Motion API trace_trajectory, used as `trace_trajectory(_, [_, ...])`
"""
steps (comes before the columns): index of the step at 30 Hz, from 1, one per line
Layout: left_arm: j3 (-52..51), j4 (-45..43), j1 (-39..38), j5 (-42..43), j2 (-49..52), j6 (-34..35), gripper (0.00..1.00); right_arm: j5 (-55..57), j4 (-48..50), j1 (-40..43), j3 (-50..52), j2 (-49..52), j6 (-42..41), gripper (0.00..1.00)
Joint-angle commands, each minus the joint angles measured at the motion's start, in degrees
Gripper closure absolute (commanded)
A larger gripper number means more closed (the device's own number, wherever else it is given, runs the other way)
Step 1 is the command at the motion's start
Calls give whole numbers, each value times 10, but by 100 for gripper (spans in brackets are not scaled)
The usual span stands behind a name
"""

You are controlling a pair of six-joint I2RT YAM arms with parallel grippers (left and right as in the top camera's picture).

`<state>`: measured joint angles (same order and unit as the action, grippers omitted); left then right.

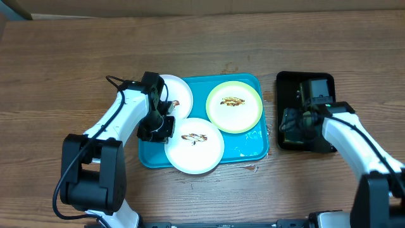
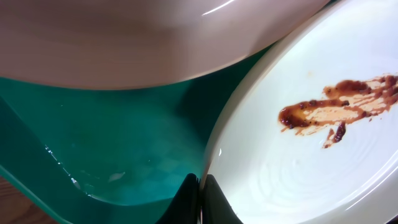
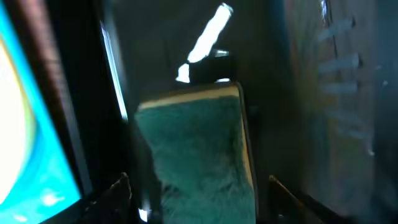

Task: Clean dirty plates on tray and stack at the side
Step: 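Reach the right gripper into the black tray and grasp the sponge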

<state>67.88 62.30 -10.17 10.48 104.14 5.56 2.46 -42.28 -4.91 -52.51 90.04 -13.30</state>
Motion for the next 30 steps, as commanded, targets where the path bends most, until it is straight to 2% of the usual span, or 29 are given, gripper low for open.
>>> trace_trajectory(1, [12, 0, -5, -6, -11, -6, 96, 13, 5, 2, -16, 25, 2, 33])
trace_trajectory(4, [12, 0, -5, -5, -11, -6, 96, 16, 5, 2, -16, 45, 2, 38])
trace_trajectory(6, [12, 0, -5, -5, -11, -6, 96, 16, 7, 2, -15, 56, 2, 45])
trace_trajectory(11, [12, 0, -5, -5, -11, -6, 96, 19, 20, 2, -15, 74, -1, 82])
trace_trajectory(14, [12, 0, -5, -5, -11, -6, 96, 43, 22, 2, -15, 76, -16, 96])
trace_trajectory(19, [12, 0, -5, -5, -11, -6, 96, 54, 14, 2, -33, 74, -33, 96])
trace_trajectory(27, [12, 0, -5, -5, -11, -6, 96, 54, -64, 2, -141, 50, -32, 96])
trace_trajectory(30, [12, 0, -5, -5, -11, -6, 96, 54, -76, 2, -147, 50, -31, 96])
